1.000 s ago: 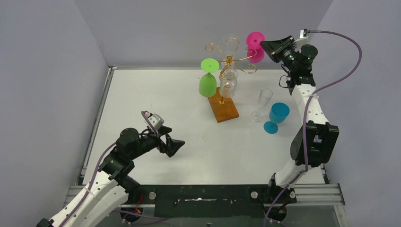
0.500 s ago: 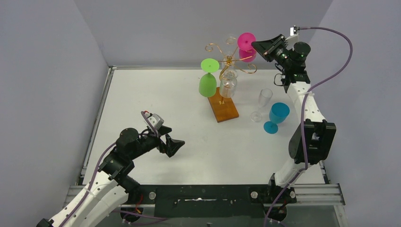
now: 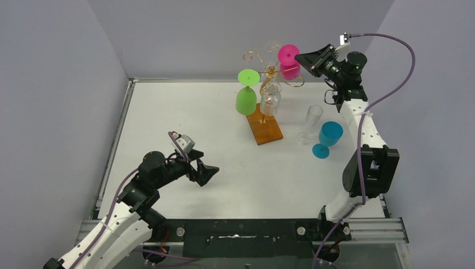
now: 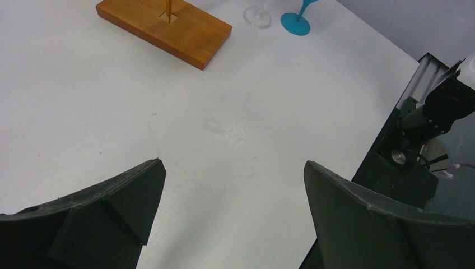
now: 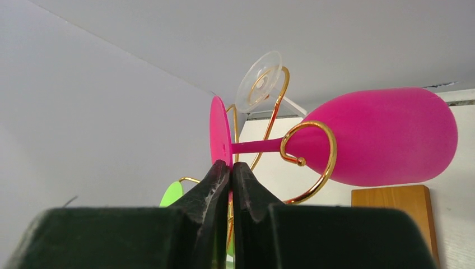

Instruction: Place the wine glass upside down on the wine glass rack

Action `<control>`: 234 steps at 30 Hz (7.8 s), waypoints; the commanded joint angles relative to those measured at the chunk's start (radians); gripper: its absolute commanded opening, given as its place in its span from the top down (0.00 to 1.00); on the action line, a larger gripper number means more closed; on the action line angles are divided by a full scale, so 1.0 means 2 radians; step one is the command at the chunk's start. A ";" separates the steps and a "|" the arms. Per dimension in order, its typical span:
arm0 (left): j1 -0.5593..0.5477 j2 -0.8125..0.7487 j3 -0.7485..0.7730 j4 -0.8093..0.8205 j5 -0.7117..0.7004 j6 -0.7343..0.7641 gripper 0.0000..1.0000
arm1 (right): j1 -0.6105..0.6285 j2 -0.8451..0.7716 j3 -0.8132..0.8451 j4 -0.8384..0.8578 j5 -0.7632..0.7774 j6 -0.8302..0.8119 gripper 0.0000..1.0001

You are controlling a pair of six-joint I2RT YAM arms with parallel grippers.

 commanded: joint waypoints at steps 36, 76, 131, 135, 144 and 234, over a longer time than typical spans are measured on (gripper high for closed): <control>0.001 -0.001 0.004 0.020 0.005 0.012 0.02 | -0.033 -0.062 -0.029 0.004 0.025 0.019 1.00; 0.001 0.000 0.003 0.019 0.012 0.014 0.02 | -0.025 0.025 0.049 -0.027 0.029 0.023 0.92; 0.001 -0.043 -0.024 0.037 -0.084 0.026 0.02 | -0.037 -0.256 -0.152 -0.405 0.381 -0.099 0.19; 0.001 -0.045 -0.021 0.032 -0.084 0.021 0.02 | -0.037 -0.249 -0.162 -0.423 0.398 -0.080 0.55; 0.001 -0.043 -0.021 0.033 -0.074 0.020 0.02 | -0.037 -0.239 -0.169 -0.373 0.370 -0.099 0.72; 0.000 -0.062 0.022 -0.017 0.208 0.307 0.15 | 0.086 -0.380 -0.240 -0.463 -0.120 -0.360 1.00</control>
